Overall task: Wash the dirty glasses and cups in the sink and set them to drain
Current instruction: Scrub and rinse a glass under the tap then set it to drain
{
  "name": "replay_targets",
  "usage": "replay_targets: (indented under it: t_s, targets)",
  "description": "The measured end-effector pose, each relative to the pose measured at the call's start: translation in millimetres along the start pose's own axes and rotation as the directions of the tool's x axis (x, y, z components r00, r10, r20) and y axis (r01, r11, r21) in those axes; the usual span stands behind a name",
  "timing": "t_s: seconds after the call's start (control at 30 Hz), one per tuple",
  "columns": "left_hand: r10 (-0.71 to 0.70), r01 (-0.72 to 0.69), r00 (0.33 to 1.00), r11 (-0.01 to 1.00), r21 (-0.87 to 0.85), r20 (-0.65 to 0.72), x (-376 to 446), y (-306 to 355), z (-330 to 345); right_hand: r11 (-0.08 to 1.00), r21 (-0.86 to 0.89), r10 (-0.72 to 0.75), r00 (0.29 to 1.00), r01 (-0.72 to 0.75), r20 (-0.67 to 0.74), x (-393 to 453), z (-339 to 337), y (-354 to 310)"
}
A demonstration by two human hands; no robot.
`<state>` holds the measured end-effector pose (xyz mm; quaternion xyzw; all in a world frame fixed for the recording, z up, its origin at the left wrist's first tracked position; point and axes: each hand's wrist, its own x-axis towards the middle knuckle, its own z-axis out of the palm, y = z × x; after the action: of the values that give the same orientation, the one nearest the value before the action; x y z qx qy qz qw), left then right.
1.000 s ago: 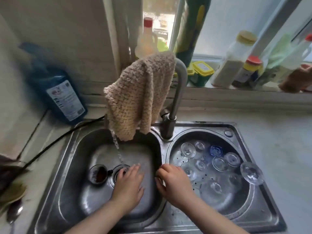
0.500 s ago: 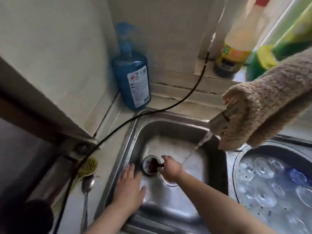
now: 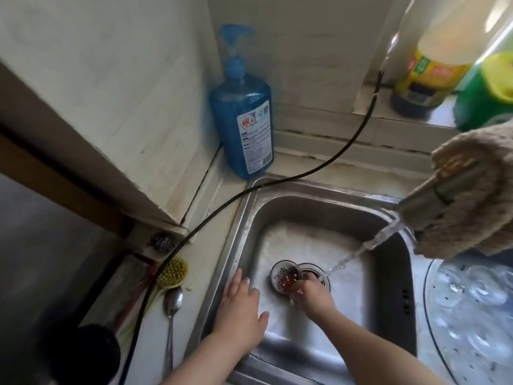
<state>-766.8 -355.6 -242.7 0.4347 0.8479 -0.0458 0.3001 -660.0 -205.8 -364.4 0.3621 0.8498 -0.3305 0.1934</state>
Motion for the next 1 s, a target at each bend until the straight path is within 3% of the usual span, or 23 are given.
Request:
replay_targets:
  t_s: [0.13, 0.3, 0.4, 0.57, 1.0]
  targets:
    - [-0.006, 0.004, 0.998, 1.0, 0.028, 0.059, 2.1, 12.5, -1.9, 0.999, 0.046, 0.009, 0.996, -0.005, -0.085, -30.1, -27.2, 13.0]
    - [0.096, -0.086, 0.995, 0.968, -0.235, 0.028, 3.3, 53.4, -10.9, 0.994, -0.098, -0.056, 0.989, 0.042, -0.138, -71.6, -92.2, 15.7]
    - [0.07, -0.07, 0.997, 0.891, -0.448, -0.017, 6.5, 77.1, -20.0, 0.991, -0.106, -0.101, 0.98, 0.083, -0.174, -95.5, -123.2, 11.8]
    - [-0.006, -0.035, 0.998, 0.779, -0.626, -0.063, 17.0, 95.1, -31.1, 0.985, -0.078, -0.167, 0.953, 0.152, -0.255, -121.1, -154.8, 1.9]
    - [0.119, -0.236, 0.972, 0.494, -0.837, -0.203, 38.0, 99.3, -39.5, 0.978, 0.069, -0.174, 0.947, 0.199, -0.271, -137.2, -168.8, -6.4]
